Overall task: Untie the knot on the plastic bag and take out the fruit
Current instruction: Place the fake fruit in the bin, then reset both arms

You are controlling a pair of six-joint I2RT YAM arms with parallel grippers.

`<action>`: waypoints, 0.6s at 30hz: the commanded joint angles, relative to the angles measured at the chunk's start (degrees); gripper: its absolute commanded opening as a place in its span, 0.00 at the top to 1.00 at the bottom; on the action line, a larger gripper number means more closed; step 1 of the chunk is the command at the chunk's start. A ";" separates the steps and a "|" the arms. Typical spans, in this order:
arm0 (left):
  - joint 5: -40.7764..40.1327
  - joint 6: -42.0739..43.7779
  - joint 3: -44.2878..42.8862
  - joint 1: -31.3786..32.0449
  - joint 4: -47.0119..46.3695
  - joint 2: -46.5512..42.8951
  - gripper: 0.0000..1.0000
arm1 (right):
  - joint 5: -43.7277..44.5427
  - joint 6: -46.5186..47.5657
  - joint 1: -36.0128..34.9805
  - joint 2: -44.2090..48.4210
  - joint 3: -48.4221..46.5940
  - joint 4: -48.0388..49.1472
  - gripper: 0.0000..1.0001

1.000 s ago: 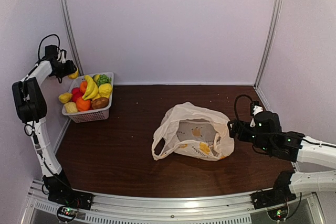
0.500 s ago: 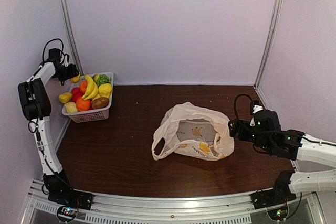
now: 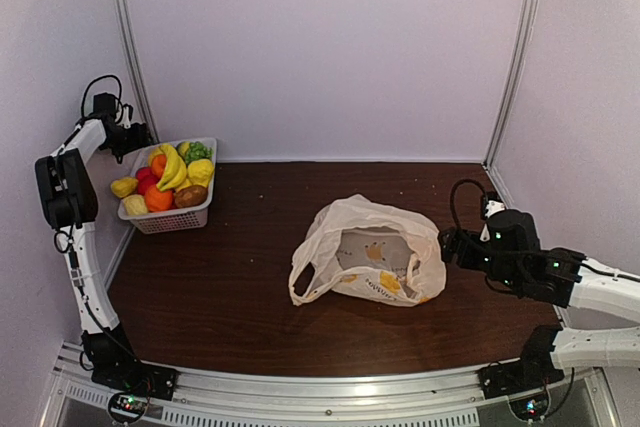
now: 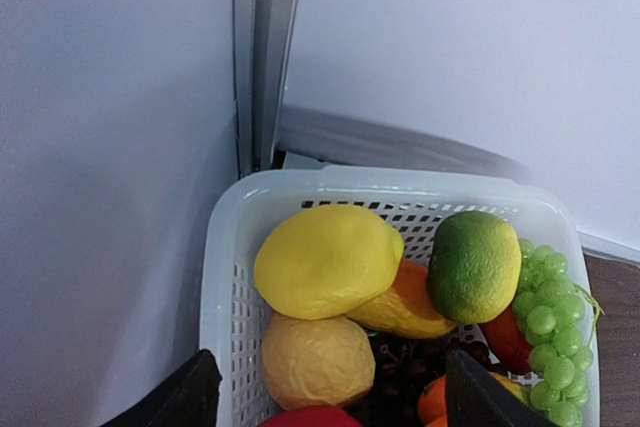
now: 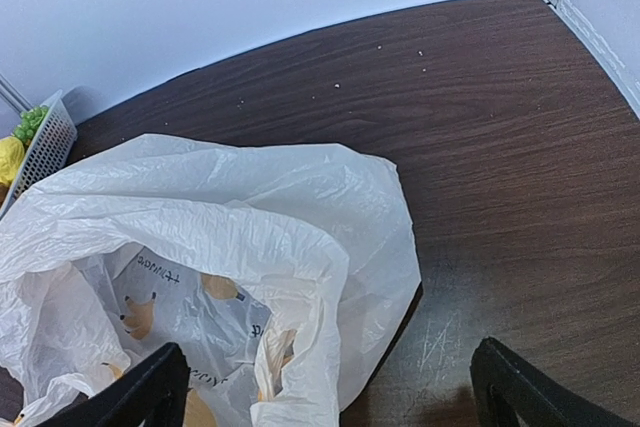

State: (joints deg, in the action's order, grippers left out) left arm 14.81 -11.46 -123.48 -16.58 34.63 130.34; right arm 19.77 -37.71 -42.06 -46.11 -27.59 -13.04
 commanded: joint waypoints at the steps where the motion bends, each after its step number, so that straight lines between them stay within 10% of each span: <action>1: 1.08 0.57 -1.22 -0.53 -0.99 -0.93 0.22 | 1.54 0.10 0.17 0.77 -0.30 -1.97 0.00; 18: -1.20 -4.53 41.69 -0.47 -22.08 -41.28 0.21 | -3.19 11.67 9.22 -2.07 -5.81 -4.03 0.00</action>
State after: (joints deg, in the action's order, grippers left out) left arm 14.57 -13.50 -91.61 -16.58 19.59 96.99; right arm 19.16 -30.06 -36.84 -47.11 -32.08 -16.25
